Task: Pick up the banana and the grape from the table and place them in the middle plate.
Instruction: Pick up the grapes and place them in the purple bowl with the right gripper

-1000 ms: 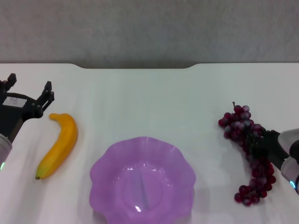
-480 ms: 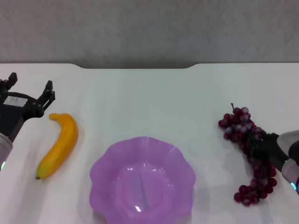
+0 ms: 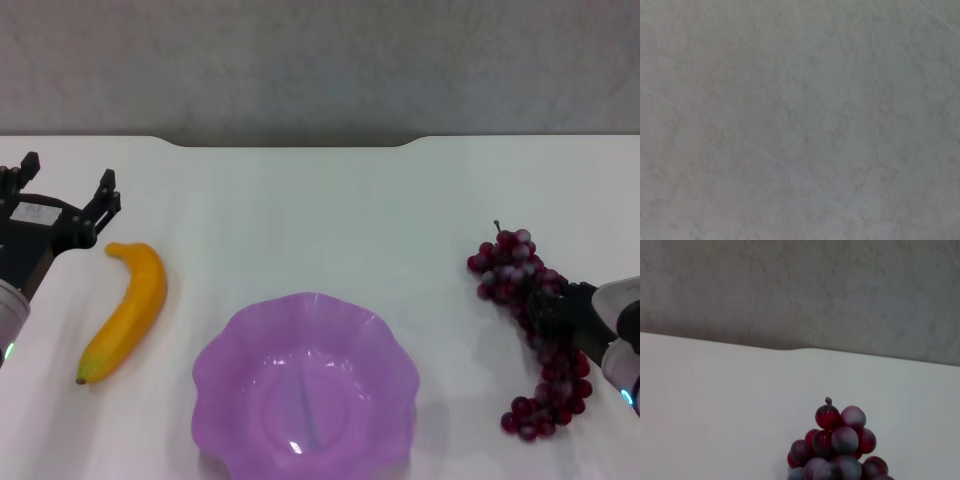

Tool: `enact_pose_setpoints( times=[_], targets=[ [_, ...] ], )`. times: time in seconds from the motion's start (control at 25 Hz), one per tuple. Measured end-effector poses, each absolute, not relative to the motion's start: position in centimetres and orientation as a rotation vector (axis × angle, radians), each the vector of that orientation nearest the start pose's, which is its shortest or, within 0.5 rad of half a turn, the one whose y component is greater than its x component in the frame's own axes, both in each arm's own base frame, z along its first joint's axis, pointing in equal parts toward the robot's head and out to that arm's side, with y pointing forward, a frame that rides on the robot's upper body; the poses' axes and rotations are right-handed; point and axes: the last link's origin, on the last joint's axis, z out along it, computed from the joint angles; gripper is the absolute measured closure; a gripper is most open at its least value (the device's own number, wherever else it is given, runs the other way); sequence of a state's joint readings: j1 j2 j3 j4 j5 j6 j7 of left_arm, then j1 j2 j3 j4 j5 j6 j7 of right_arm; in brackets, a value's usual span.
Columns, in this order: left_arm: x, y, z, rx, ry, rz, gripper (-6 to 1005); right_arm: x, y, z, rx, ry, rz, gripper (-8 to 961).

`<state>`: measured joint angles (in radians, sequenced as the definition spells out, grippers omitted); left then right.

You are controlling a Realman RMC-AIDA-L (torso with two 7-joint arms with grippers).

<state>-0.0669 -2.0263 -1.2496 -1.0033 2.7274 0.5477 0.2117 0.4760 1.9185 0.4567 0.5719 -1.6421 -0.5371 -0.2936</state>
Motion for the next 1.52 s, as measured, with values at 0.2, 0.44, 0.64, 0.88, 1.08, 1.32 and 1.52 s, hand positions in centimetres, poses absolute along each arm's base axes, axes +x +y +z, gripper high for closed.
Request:
enact_pose_setpoints(
  times=[0.2,0.44,0.64,0.88,1.08,1.32,1.52],
  targets=[
    [-28.6,33.1,1.0,-1.659,-0.444,-0.486,118,33.9,34.0,-6.5,-1.851,0.837,0.239,643],
    [-28.7,33.0,1.1,-1.657,-0.448,-0.483,118,33.7,34.0,-6.6,-1.853,0.834,0.247,653],
    [-28.9,32.8,1.1,-1.655,-0.453,-0.477,118,33.0,34.1,-6.6,-1.867,0.791,0.253,652],
    [-29.0,32.8,1.1,-1.655,-0.454,-0.475,118,31.5,34.7,-5.7,-1.869,0.72,0.284,669],
    [-29.0,32.8,1.1,-1.655,-0.453,-0.475,118,30.6,34.4,-4.8,-1.837,0.621,0.268,715],
    [-29.0,32.8,1.1,-1.655,-0.453,-0.475,119,29.6,34.2,-4.7,-1.819,0.568,0.247,748],
    [-29.0,32.8,1.1,-1.655,-0.453,-0.475,118,28.0,34.3,-4.8,-1.837,0.495,0.25,751]
  ],
)
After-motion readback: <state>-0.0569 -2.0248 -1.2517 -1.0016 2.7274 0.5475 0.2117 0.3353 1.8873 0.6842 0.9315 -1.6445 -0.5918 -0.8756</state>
